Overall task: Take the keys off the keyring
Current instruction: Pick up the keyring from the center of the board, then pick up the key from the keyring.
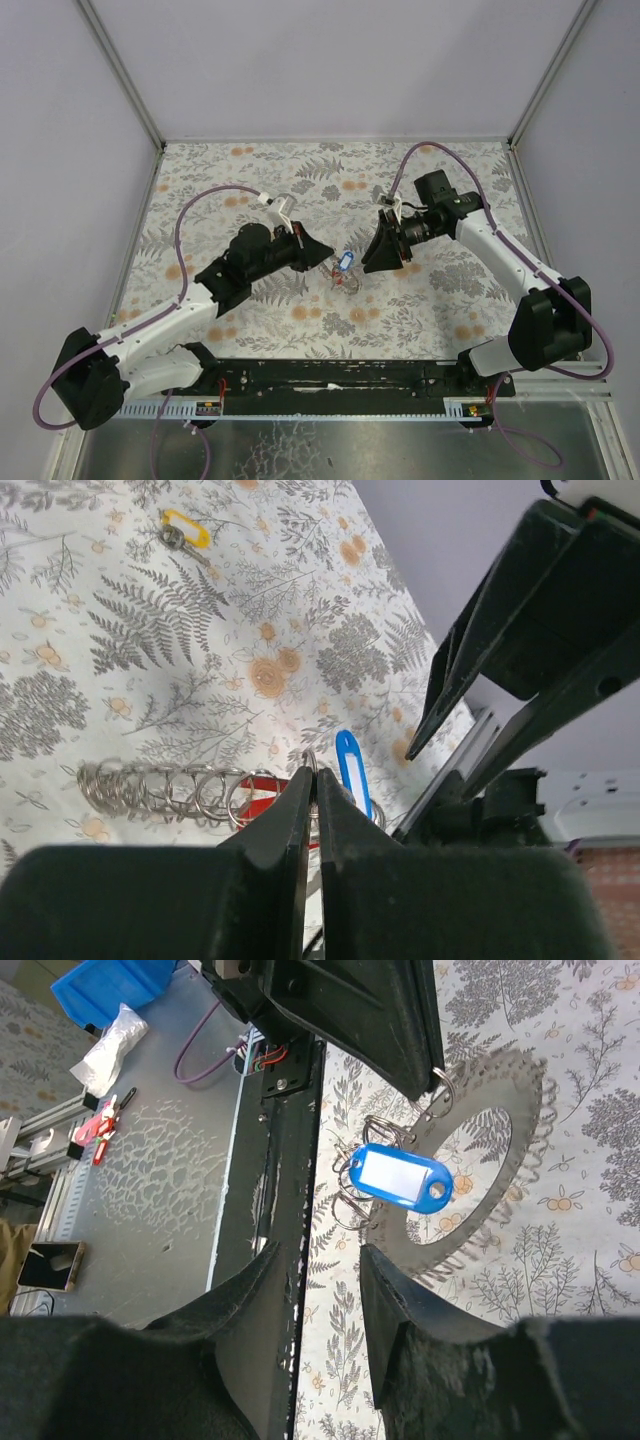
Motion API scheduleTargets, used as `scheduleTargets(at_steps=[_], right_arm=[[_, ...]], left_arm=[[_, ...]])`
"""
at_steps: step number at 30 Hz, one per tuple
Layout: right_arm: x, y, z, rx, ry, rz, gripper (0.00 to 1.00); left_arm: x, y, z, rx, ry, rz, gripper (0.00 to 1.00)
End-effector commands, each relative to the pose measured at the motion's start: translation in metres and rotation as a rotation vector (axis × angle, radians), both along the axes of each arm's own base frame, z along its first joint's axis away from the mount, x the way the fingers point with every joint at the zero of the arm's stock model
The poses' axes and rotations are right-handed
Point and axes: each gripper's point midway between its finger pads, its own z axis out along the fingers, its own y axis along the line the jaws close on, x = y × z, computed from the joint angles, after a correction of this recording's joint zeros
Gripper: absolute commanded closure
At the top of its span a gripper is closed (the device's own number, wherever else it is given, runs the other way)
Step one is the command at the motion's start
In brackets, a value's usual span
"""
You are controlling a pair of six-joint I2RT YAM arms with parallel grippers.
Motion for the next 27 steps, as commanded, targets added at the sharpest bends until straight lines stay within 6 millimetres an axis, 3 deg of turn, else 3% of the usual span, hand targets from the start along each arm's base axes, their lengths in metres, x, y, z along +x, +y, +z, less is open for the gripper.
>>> scheduleTargets(at_steps=[1, 6, 12, 19, 24, 27], right_arm=[[0.001, 0.0, 0.03, 0.025, -0.069, -0.003, 0.57], [0.004, 0.002, 0.048, 0.045, -0.114, -0.012, 0.56], [0.03, 0.006, 0.033, -0.048, -0.155, -0.131, 0.48], [0.053, 0.006, 0.013, -0.122, -0.135, -0.235, 0.47], [0.058, 0.003, 0.014, -0.141, -0.167, -0.257, 0.44], [0.054, 0.001, 0.025, -0.131, -0.208, -0.235, 0.43]], left_arm=[[0.013, -0.005, 0.033, -0.183, 0.091, 0.107, 1.0], [0.017, -0.009, 0.038, -0.214, 0.115, 0.155, 1.0], [0.018, -0.021, 0.039, -0.188, 0.12, 0.173, 1.0], [0.024, -0.025, 0.045, -0.193, 0.095, 0.186, 1.0], [0.027, -0.03, 0.048, -0.191, 0.089, 0.19, 1.0], [0.031, -0.03, 0.047, -0.176, 0.095, 0.217, 1.0]])
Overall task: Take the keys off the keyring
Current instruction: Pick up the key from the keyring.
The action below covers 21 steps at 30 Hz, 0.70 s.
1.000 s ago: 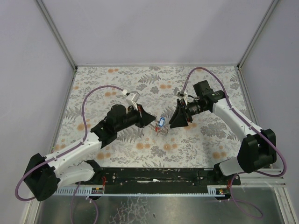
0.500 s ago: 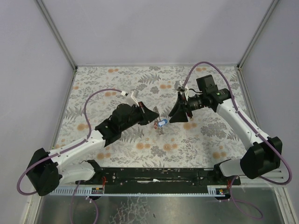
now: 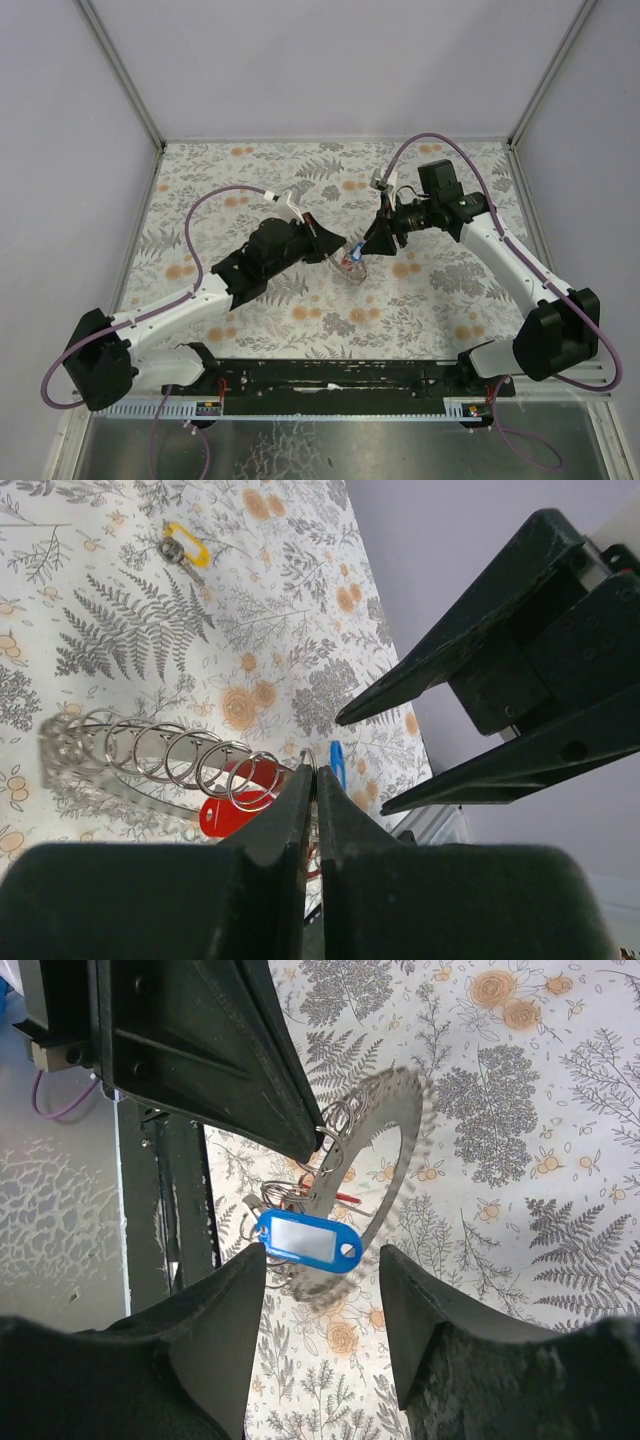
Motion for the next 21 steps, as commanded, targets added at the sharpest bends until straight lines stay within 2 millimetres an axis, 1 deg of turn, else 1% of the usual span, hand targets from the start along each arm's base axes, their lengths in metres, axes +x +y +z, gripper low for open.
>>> scheduleTargets(at_steps=[1, 3, 6, 8, 10, 14, 16, 19, 21], right_arm=[[0.001, -0.001, 0.027, 0.011, -0.111, 0.017, 0.43], [-0.002, -0.003, 0.042, 0.007, -0.153, 0.042, 0.43], [-0.005, -0.004, 0.054, 0.011, -0.161, 0.057, 0.42], [-0.006, -0.004, 0.056, 0.013, -0.157, 0.054, 0.42], [-0.004, -0.005, 0.054, 0.001, -0.161, 0.041, 0.42], [0.0, -0.004, 0.055, 0.002, -0.163, 0.027, 0.44], [0.001, -0.003, 0.058, 0.009, -0.157, 0.027, 0.47], [-0.005, 0.001, 0.059, 0.035, -0.126, 0.046, 0.56], [-0.009, 0.002, 0.056, 0.038, -0.112, 0.056, 0.57]], left_arm=[[0.013, -0.005, 0.039, -0.06, -0.065, 0.059, 1.0], [0.016, -0.003, 0.039, -0.061, -0.049, 0.096, 1.0], [0.018, -0.002, 0.037, -0.076, -0.02, 0.154, 1.0], [0.019, -0.003, 0.036, -0.09, 0.001, 0.188, 1.0], [0.021, -0.002, 0.035, -0.091, 0.008, 0.214, 1.0], [0.024, -0.005, 0.037, -0.07, 0.014, 0.224, 1.0], [0.025, -0.005, 0.038, -0.058, 0.015, 0.226, 1.0], [0.025, -0.005, 0.04, -0.056, 0.017, 0.235, 1.0], [0.025, -0.004, 0.04, -0.062, 0.023, 0.242, 1.0]])
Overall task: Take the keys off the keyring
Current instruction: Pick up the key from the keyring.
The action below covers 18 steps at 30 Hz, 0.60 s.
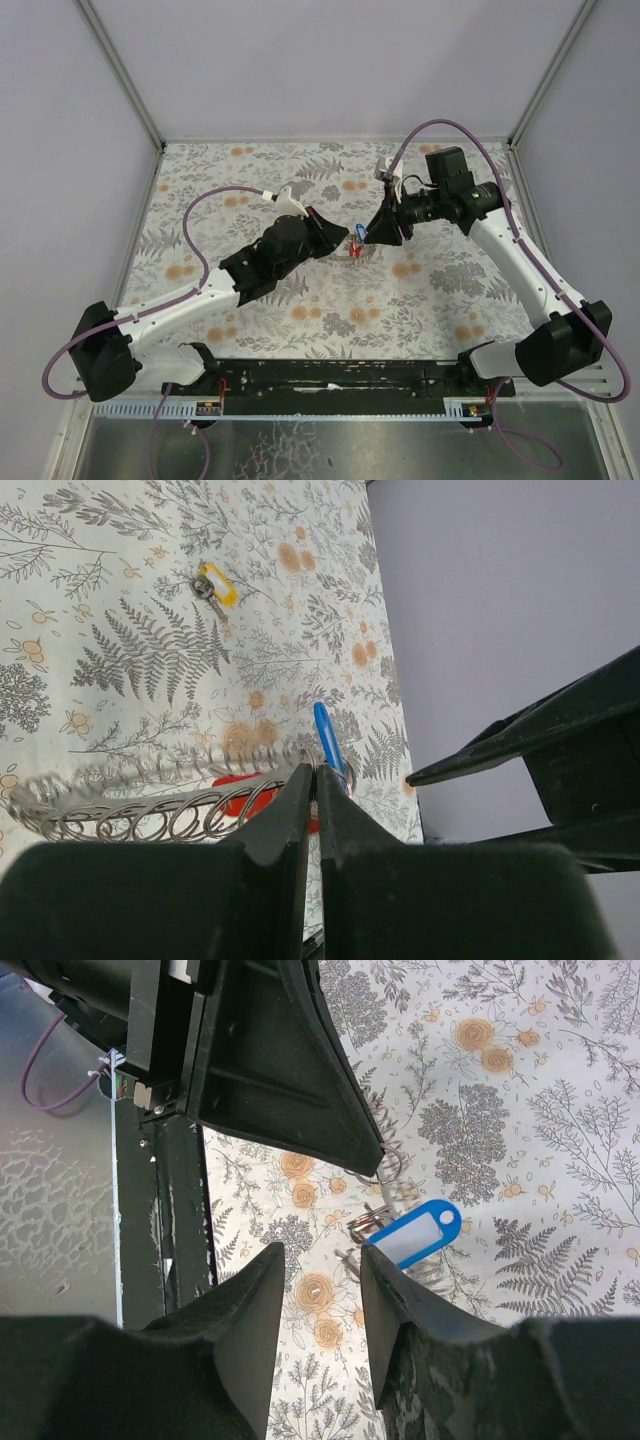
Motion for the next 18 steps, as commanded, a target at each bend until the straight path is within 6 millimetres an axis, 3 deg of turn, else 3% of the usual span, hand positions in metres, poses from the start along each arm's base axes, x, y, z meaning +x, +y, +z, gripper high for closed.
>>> scheduleTargets(at_steps=[1, 8, 11, 15, 18], right_arm=[[-0.007, 0.006, 0.012, 0.031, -0.004, 0.027, 0.57], [0.017, -0.004, -0.007, -0.067, -0.077, -0.069, 0.52], [0.004, 0.001, -0.003, -0.018, -0.046, -0.012, 0.52], [-0.031, 0.016, 0.008, 0.131, 0.069, 0.131, 0.52], [-0.035, 0.021, -0.001, 0.149, 0.115, 0.129, 0.52]], left_arm=[[0.008, 0.001, 0.027, -0.058, -0.03, 0.06, 1.0], [0.008, -0.002, 0.034, -0.068, -0.026, 0.055, 1.0], [0.008, 0.001, 0.036, -0.067, -0.026, 0.069, 1.0], [0.008, 0.004, 0.038, -0.094, -0.014, 0.092, 1.0], [0.008, 0.005, 0.041, -0.118, -0.002, 0.107, 1.0]])
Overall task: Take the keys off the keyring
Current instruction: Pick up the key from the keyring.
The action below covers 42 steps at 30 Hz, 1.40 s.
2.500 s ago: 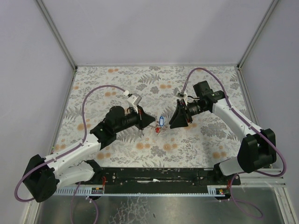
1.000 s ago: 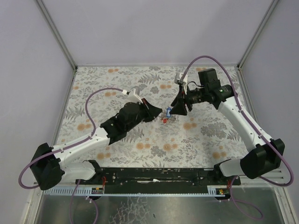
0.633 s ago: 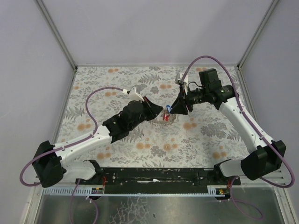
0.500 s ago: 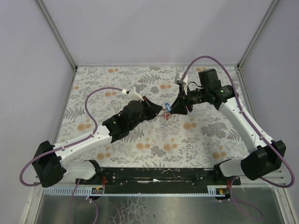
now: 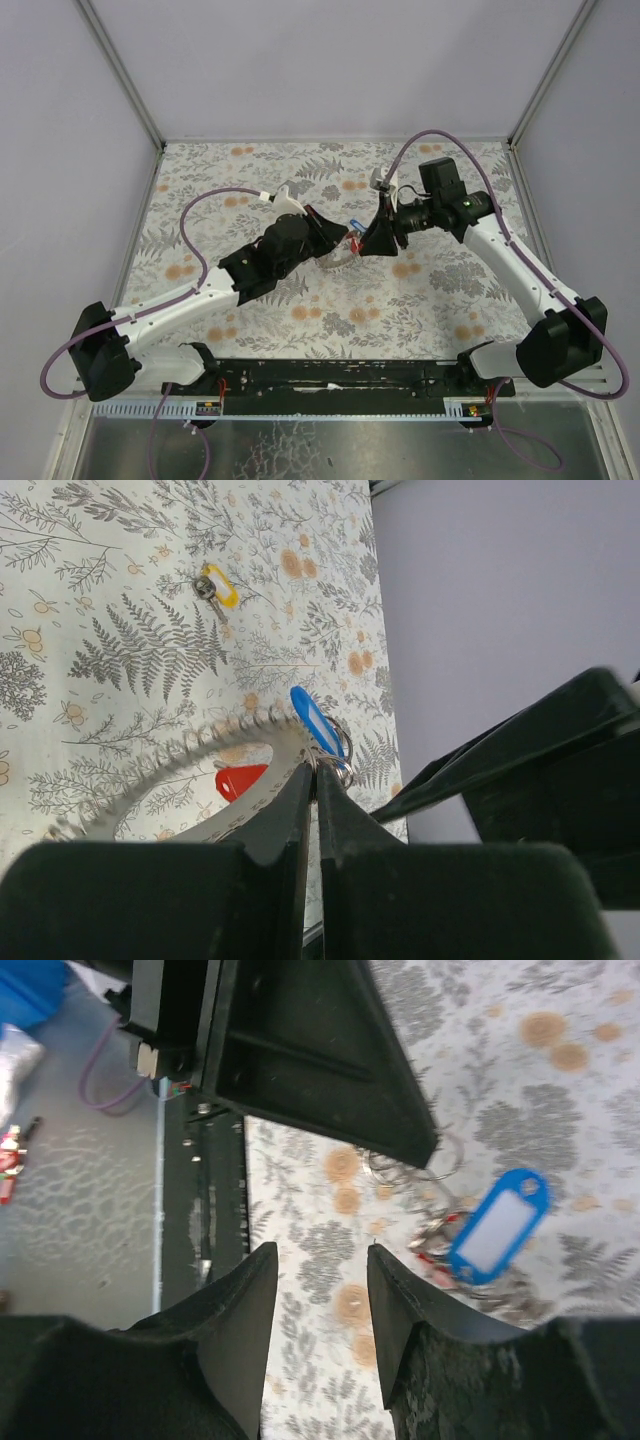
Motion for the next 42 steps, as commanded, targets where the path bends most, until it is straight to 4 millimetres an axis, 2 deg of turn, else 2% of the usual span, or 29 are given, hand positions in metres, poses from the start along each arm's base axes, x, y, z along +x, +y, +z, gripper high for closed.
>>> scheduleTargets(at_steps=[1, 7, 12, 21, 33, 39, 42], right_arm=[[-0.021, 0.014, 0.009, 0.104, 0.059, 0.071, 0.52], [-0.004, 0.018, -0.007, 0.087, 0.044, -0.017, 0.51], [0.017, 0.018, -0.016, 0.059, -0.039, -0.082, 0.5], [0.033, 0.015, -0.018, 0.038, -0.153, -0.098, 0.49], [0.035, 0.019, -0.013, 0.069, -0.193, -0.067, 0.52], [0.026, 0.017, -0.013, 0.063, -0.21, -0.023, 0.65], [0.027, 0.015, -0.013, 0.054, -0.209, -0.033, 0.67]], left_arm=[[0.006, 0.001, 0.035, -0.103, -0.035, 0.063, 1.0], [0.007, 0.001, 0.038, -0.121, -0.023, 0.089, 1.0], [0.007, 0.0, 0.041, -0.13, -0.023, 0.086, 1.0], [0.006, 0.004, 0.051, -0.141, -0.037, 0.092, 1.0], [0.003, 0.008, 0.059, -0.156, -0.054, 0.091, 1.0], [0.003, 0.01, 0.062, -0.159, -0.06, 0.097, 1.0], [0.003, 0.01, 0.063, -0.161, -0.063, 0.099, 1.0]])
